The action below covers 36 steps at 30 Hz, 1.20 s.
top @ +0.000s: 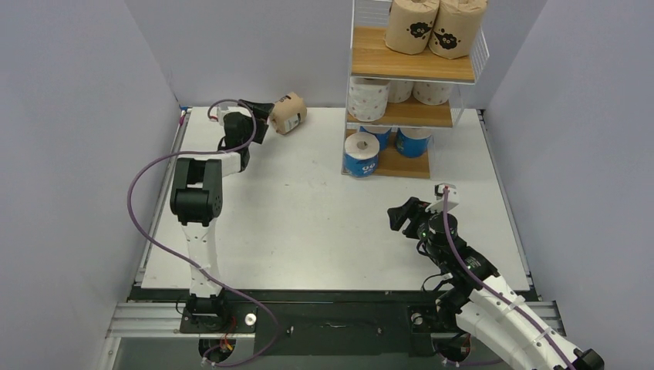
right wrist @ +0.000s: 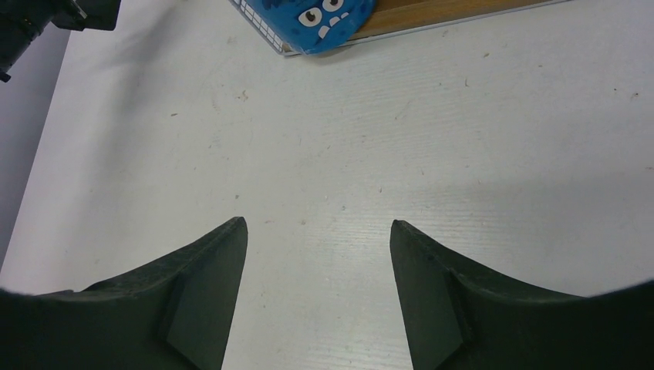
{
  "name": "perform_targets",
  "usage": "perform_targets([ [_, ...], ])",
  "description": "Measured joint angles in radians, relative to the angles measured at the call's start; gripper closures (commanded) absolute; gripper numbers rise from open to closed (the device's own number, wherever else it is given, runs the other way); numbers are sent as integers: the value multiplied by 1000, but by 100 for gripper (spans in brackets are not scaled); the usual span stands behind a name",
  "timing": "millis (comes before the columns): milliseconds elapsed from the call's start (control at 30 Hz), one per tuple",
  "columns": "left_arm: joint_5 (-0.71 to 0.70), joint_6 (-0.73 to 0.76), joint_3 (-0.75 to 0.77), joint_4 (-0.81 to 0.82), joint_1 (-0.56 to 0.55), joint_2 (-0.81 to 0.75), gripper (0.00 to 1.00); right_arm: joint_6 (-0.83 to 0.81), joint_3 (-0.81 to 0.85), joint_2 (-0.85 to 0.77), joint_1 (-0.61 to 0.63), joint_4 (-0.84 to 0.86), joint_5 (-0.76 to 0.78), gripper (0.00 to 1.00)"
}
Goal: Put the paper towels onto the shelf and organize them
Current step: Pick up the paper towel from the center of the board.
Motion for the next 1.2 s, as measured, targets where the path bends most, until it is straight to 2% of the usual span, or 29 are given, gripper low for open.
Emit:
perform_targets([
  [333,19,-30,143,93,1,167,4,33,-20,-5,0,-1,26,37],
  [633,42,-31,261,92,-6,256,1,37,-20,7,0,-7,48,37],
  [933,54,-29,327,102,-19,295,23,38,-20,19,0,-8,65,38],
  [1100,66,-31,330,116,-24,320,46,37,-20,19,0,-18,85,38],
  [1200,75,-35,329,127,-24,332,56,37,-20,19,0,-27,95,38],
])
